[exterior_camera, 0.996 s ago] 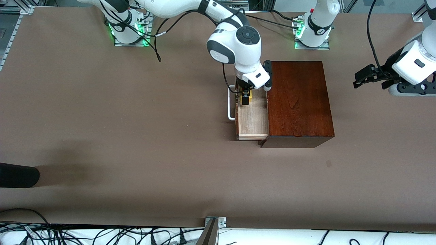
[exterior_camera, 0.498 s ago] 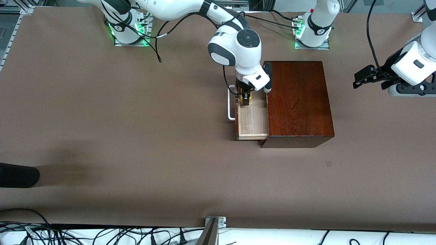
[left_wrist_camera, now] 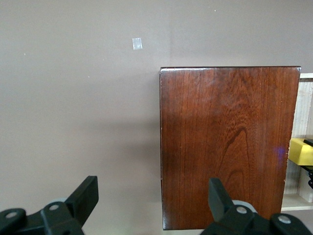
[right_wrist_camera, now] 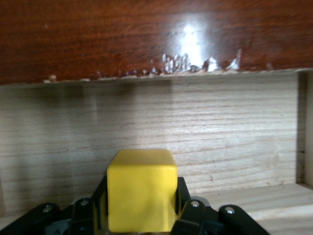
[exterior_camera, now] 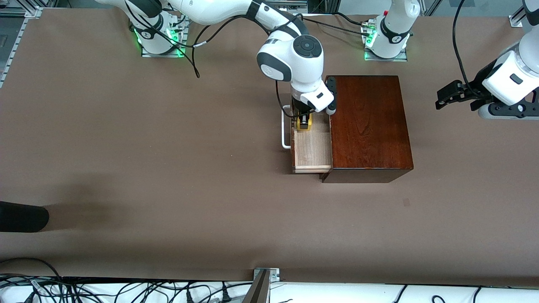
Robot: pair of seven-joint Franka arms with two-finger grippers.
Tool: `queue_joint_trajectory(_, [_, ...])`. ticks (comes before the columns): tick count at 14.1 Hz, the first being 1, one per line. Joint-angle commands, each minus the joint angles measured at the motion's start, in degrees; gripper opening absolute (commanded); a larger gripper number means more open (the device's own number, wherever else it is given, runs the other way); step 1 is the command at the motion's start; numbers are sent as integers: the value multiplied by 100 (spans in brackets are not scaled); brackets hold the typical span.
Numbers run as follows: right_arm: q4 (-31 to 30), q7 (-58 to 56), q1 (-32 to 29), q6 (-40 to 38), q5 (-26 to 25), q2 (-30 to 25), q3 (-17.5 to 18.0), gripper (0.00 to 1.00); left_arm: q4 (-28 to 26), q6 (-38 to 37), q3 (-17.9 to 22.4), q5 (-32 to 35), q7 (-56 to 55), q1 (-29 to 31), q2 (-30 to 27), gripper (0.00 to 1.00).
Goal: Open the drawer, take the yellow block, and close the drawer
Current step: 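Lift the yellow cube out with the right gripper while the left gripper returns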
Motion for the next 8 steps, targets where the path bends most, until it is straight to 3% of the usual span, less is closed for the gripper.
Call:
queue_joint_trajectory(1, [573,32,-37,-668,48,-210,23,0,13,10,-33,-70,-37,-12,-20,100])
queue_joint_trajectory(4, [759,243,-387,-1002,593,-665,-39,0,21,1,-68,-70,-1,-21,-20,100])
queue_joint_trajectory(8, [750,621,-1336,-1810,647,-1395,-56,0,13,-358,-102,-131,139,-21,-20,100])
